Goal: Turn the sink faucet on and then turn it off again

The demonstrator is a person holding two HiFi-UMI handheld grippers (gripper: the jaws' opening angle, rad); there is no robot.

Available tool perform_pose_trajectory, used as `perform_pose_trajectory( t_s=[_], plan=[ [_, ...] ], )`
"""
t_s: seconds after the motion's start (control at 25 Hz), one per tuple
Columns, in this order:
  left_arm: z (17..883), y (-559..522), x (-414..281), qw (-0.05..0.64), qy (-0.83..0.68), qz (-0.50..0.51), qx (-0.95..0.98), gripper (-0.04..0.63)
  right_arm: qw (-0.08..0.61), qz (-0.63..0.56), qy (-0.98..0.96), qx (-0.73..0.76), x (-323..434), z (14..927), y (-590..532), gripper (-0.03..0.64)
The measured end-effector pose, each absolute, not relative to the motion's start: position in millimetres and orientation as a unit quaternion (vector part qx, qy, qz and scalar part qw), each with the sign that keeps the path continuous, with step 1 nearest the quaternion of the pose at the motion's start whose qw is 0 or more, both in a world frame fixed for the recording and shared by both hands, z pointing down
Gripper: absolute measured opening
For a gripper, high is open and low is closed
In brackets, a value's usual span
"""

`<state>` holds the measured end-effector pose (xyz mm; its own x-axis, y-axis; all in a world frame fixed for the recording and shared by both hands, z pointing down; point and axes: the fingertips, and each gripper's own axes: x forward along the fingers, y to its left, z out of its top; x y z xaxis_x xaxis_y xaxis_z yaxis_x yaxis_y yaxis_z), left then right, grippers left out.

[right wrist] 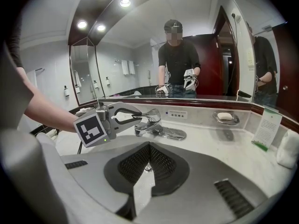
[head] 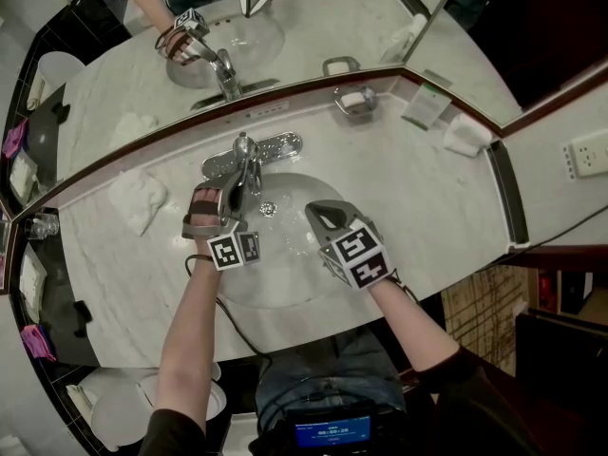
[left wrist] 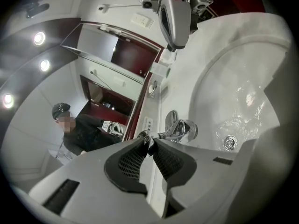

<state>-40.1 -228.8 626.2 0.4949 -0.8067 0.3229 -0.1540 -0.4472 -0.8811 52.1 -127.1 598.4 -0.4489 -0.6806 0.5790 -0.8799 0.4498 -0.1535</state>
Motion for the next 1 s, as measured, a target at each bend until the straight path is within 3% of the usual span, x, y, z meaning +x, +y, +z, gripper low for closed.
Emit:
perform_pose_trajectory(
  t_s=[0.36,0.48,0.68,0.88,1.0],
  plan=[
    [626,-229,-39,0.406,0.314,-0.395,-0.762,0.058,0.225,0.218,-0.822,0.475,51,596,-120,0.021],
    [625,-223,-39,0.401,0.296,-0.406,-0.766,0.137,0.226,0.212,-0.822,0.478,54,596,-118,0.021],
    [596,-204,-50,0.398,0.29,-0.413,-0.766,0.179,0.223,0.207,-0.826,0.474,48,578,-112,0.021],
    [548,-167,-67,0.393,0.295,-0.418,-0.764,0.178,0.212,0.197,-0.835,0.468,38,548,-102,0.021],
    [513,-139,-75,0.368,0.308,-0.405,-0.778,0.112,0.208,0.184,-0.841,0.465,36,531,-96,0.021]
  ],
)
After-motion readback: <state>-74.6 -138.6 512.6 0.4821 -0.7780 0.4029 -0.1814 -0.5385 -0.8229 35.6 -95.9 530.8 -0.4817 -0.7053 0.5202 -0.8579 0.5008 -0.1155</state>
